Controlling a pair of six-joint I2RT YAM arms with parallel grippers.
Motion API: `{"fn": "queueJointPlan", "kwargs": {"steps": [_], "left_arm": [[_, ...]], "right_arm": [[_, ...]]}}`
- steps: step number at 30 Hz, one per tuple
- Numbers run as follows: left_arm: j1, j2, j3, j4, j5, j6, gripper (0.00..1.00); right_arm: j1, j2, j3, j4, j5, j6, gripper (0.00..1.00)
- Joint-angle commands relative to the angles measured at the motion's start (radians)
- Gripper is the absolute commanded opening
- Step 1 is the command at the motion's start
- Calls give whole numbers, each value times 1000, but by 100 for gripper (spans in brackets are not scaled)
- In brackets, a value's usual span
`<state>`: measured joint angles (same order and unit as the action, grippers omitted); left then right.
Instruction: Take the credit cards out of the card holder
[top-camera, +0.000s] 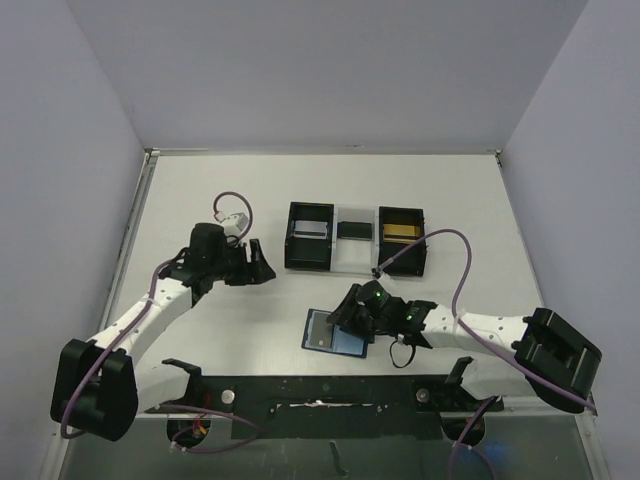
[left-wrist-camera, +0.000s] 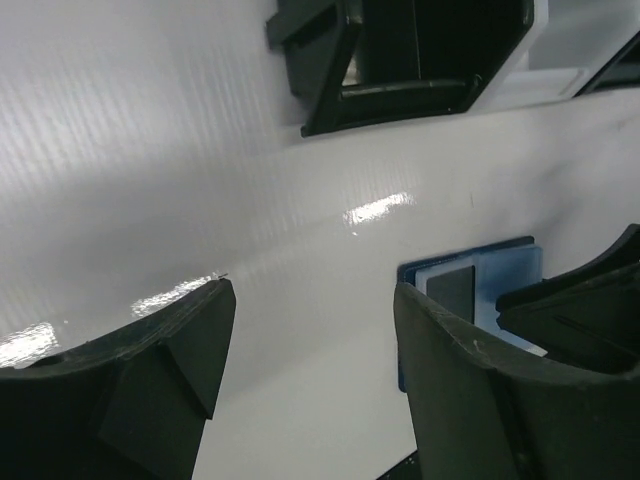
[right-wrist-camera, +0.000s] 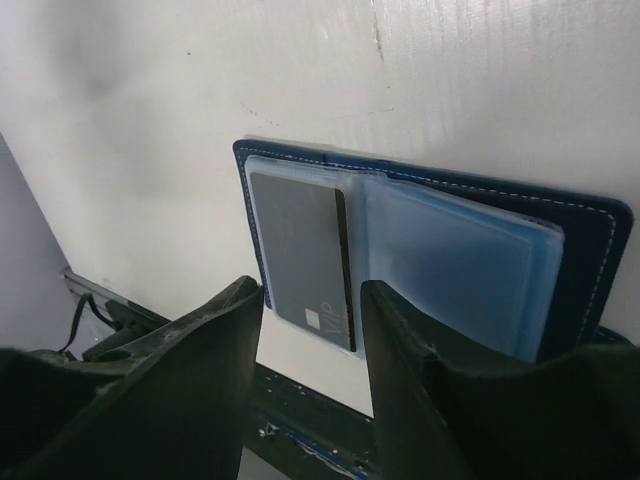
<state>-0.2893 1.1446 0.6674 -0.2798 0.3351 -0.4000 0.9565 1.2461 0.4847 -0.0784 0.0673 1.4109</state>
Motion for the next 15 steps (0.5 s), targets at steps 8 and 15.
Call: {"fn": "queueJointPlan", "kwargs": {"steps": [8,15], "left_arm": [[-247,105,-6,196,29,-207,60],[-336,124,-105,313,49,-317,51]], "right_arm": [[-3,55,10,79,-19,21,40],[-14,53,-69,151,-37,61,36]]}}
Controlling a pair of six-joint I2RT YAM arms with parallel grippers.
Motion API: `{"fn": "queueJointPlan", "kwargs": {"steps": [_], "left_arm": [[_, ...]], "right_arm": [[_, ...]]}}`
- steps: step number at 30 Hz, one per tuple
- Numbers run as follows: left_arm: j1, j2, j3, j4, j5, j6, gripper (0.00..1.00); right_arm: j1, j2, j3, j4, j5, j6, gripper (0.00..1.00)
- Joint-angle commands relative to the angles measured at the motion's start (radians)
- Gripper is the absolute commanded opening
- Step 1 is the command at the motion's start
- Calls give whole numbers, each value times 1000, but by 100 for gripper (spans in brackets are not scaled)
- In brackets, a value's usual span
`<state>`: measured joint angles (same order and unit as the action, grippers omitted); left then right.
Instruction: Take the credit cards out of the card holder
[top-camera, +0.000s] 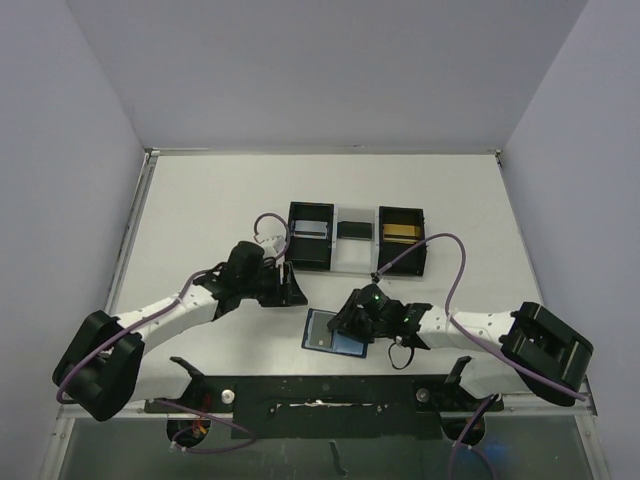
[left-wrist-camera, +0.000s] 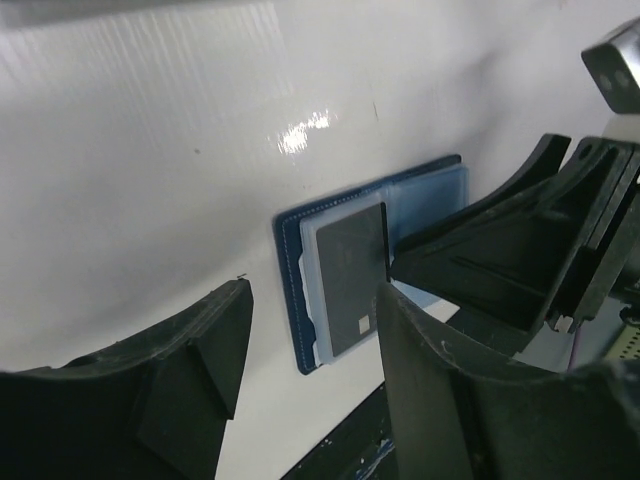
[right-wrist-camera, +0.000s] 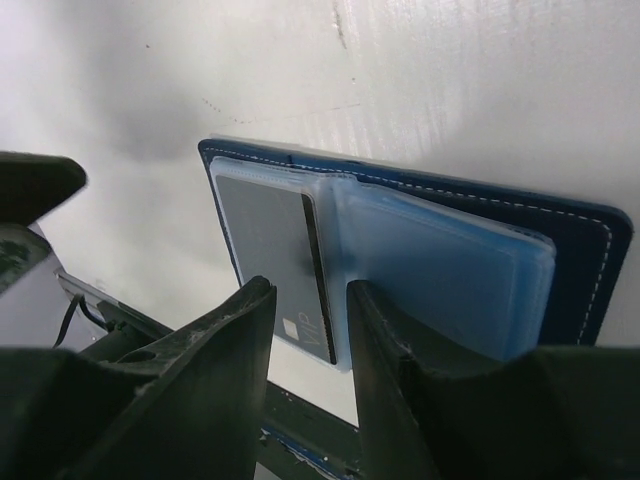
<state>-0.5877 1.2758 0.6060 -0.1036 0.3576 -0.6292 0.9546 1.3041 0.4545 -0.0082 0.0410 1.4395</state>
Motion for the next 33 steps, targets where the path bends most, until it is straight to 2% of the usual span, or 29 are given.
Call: {"fn": "queueJointPlan", "kwargs": {"steps": [1,4,11,15,18,23,27,31,33], "left_arm": [[-44,-5,-56,157,36,-103,50],[-69,20,-64,190,56,-116,46],[-119,97,-52,232,57,-155,28],[-133,119,-49,235,60,-162,27],[-144,147,-42,219,60,-152,26],[-165,178,-41,133,-15,-144,22],[-169,179,-72,144,-21,-146,21],[-169,176,-82,126,-53,-148,20],[-169,176,-85,123,-57,-145,19]], "right_arm": [[-17,4,-51,104,-27,33,34],[-30,33,-71,156,-69,41,28],[-43,70,-83,158,-84,47,26],[-45,95,-116,250,-120,57,22],[-49,98,-102,227,-122,37,22],[-52,90,-86,200,-118,25,24],[-56,96,-65,198,-128,5,26],[-57,109,-37,160,-128,-14,22],[-57,108,-48,200,-140,-19,21]]}}
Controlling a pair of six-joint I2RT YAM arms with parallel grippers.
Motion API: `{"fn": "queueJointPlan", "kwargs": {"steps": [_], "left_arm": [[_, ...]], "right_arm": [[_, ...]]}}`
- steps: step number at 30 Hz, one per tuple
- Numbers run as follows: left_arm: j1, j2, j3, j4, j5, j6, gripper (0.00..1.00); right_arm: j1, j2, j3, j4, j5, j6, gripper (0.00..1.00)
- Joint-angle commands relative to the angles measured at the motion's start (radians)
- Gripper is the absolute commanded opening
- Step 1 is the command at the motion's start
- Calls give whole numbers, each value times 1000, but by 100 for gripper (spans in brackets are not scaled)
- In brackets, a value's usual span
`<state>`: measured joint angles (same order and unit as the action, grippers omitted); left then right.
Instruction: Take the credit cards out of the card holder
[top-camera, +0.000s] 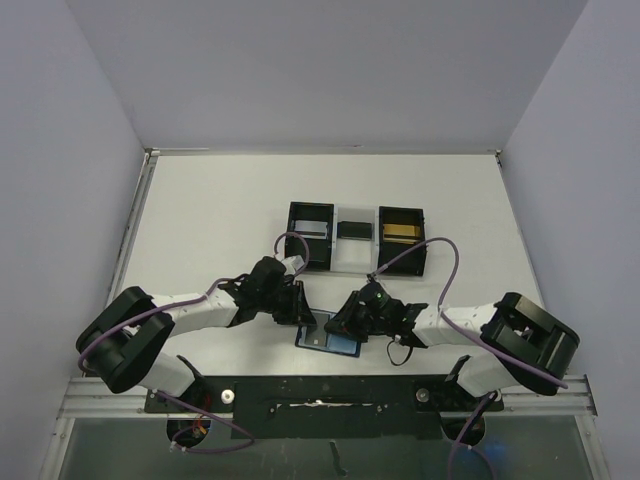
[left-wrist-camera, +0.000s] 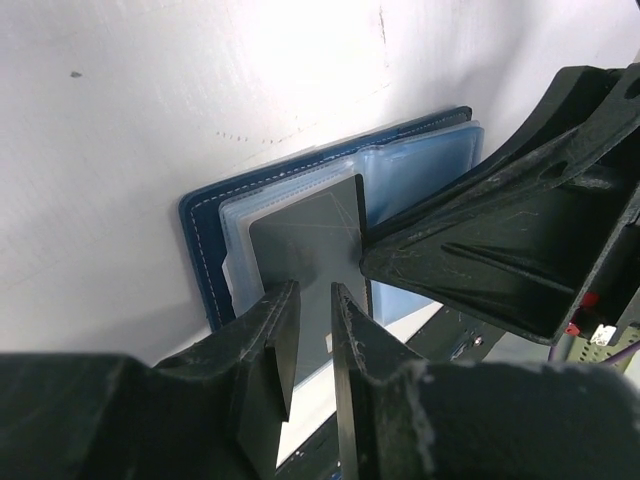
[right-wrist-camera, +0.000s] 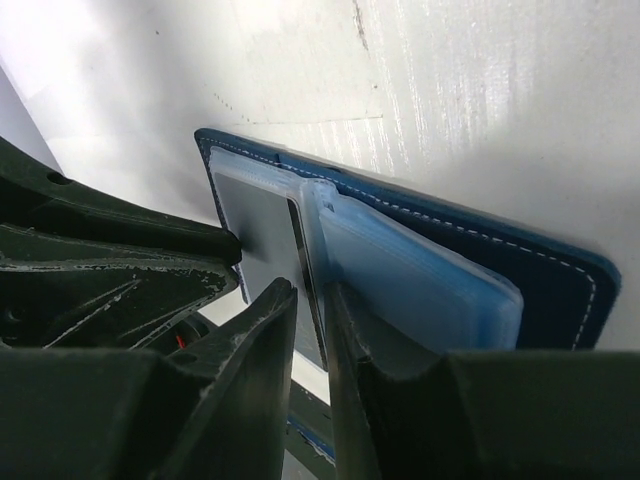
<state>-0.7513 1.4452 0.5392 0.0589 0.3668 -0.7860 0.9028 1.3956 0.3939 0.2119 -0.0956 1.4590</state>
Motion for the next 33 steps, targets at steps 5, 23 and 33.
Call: {"fn": "queueJointPlan", "kwargs": {"steps": [5,23,33], "left_arm": [[-5,20,-1,-50,-52,20,17],[-5,-14,-2,-76,-104,20,16],[-5,-26,-29,-58,-89,8,16]], "right_arm": [[-17,22,13,53,-44,-69,14],[-68,-99,-48,27,-50,-89,6],[-22,92,59,34,-69,-93,22]]}}
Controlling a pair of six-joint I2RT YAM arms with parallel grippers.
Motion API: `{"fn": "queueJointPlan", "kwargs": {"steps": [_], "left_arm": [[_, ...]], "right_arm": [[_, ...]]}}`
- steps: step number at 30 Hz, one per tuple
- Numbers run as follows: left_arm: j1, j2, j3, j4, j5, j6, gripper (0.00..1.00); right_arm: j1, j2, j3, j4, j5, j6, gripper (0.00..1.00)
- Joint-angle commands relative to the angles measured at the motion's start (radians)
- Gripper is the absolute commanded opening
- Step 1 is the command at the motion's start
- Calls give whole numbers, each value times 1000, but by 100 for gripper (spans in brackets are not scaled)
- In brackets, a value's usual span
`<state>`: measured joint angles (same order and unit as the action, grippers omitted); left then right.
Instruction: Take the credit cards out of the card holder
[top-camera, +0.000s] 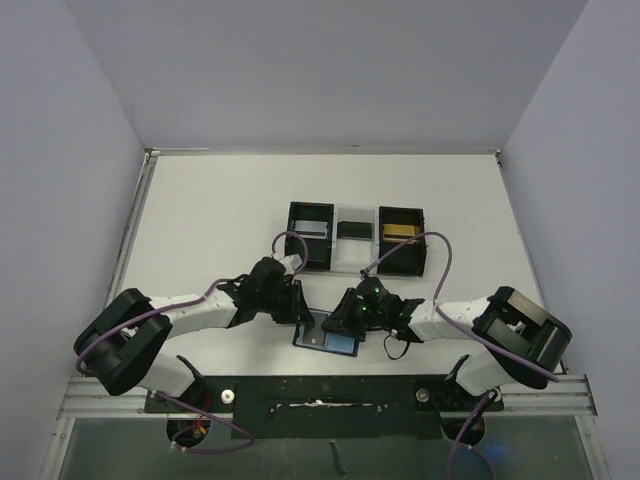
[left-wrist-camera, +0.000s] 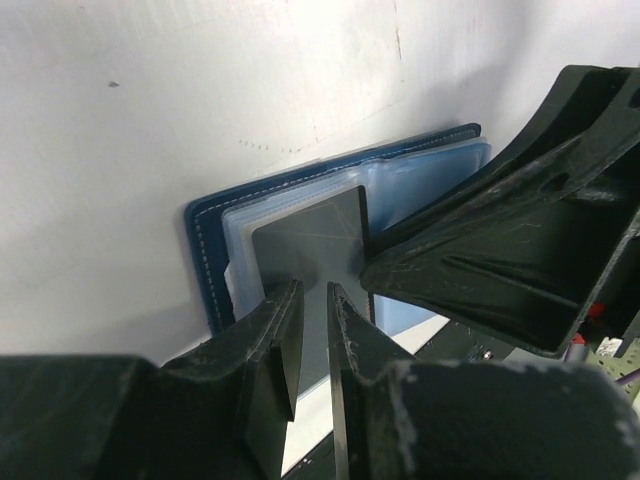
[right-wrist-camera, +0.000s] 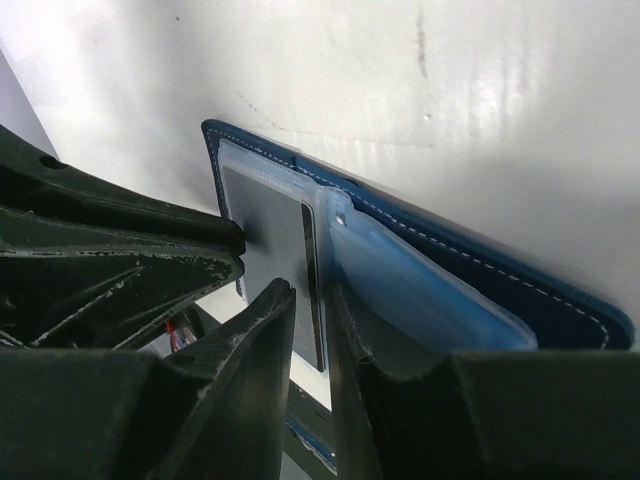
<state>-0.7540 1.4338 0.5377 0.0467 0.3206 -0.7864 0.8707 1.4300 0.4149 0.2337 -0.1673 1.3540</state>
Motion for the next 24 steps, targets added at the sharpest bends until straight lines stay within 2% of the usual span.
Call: {"fn": "queueJointPlan", "kwargs": {"steps": [1,3,5,9,12,15,19,22,24], "left_arm": [[-2,-15,-29,-45,-41,7,16],[-2,-20,-34,-45,-37,4,16],[-2,-28,-40,-47,-47,3,16],[-2,-36,-31,-65,-50,9,16],[-2,-67,-30,-86,-70,11,17],[-2,-118,-13,-117,-102,16,23],[-1,-173,3,-147,-130,21,33],[1,-170,-14,-65,-48,11,34],[-2,-140,-9,-52,-25,7,30]], "right_arm": [[10,70,33,20,4,19,22],[12,80,9,80,-2,32,20],[13,79,-14,149,-10,40,10],[11,64,-6,142,-9,12,0],[15,45,37,65,14,-17,0],[14,36,69,-40,36,-19,0],[15,27,63,-68,47,-12,2],[14,24,58,-36,32,-14,6],[15,25,68,-33,29,-24,9]]}}
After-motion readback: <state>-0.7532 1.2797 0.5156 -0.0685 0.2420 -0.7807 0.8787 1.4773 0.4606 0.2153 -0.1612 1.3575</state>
